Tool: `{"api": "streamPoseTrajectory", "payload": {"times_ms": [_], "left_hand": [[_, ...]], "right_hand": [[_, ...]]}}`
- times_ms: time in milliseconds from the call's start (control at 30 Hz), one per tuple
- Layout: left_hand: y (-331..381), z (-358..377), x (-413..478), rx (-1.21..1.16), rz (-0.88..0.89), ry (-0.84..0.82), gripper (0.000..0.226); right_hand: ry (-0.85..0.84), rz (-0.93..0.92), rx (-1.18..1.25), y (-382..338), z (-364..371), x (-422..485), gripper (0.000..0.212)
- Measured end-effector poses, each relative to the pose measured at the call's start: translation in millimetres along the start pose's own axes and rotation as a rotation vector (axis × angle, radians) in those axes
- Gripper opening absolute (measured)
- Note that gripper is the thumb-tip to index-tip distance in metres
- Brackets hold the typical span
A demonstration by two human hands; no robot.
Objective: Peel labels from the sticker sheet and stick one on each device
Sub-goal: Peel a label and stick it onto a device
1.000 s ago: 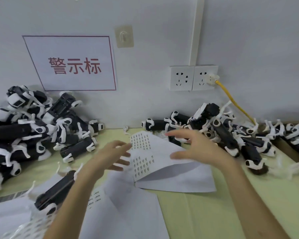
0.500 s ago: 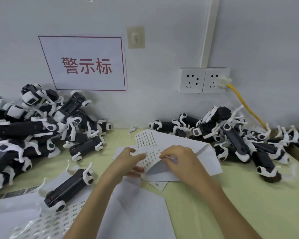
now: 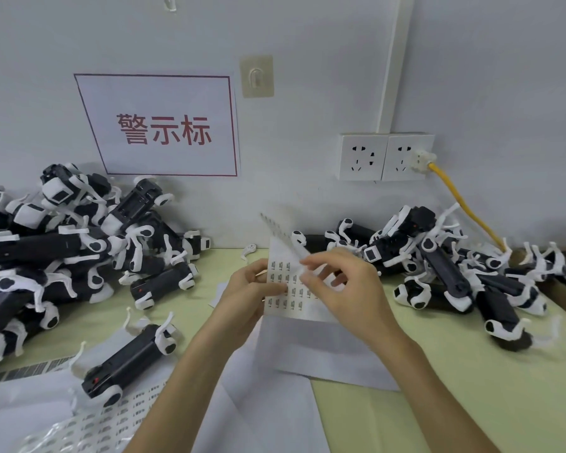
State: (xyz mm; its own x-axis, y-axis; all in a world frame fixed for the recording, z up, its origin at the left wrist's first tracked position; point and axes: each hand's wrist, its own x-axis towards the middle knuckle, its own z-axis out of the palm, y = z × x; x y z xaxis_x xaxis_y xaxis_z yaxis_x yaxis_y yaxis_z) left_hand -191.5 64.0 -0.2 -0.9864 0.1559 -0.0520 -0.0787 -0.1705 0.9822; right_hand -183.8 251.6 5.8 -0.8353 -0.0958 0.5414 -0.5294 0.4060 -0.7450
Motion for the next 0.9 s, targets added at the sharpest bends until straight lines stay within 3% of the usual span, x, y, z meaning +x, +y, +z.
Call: {"api": "streamPoseTrajectory", "payload": {"times_ms": [267,400,500,633,900], "left_hand": [[14.9,15.2,-10.9,-0.054,0.086,-0.155,0.038],[19.1,17.6,-13.8,-0.003,0.085,-0.180,0.036],[21.4,20.2,-15.7,0.075,0.082,-0.124,0.044],[21.4,24.8,-15.6,0.094,0.141,-0.009,0.035],[25.6,28.2,-18.4,0.022,0.137,0.027,0.028]], "right_hand": [[0.155,-0.089,-0.072,-13.5,0.0,2.6,0.019],[0.153,-0.128,-0.104,-15.1,-2.5,3.2,0.017],[0.111,-0.128,-0.087,-16.0,-3.3,2.2,0.017],[0.095,-0.131,-0.070,-15.9,-4.5,1.8,0.014],[0.154,-0.250,-0.164,-12.7,-0.9,0.2,0.012]]}}
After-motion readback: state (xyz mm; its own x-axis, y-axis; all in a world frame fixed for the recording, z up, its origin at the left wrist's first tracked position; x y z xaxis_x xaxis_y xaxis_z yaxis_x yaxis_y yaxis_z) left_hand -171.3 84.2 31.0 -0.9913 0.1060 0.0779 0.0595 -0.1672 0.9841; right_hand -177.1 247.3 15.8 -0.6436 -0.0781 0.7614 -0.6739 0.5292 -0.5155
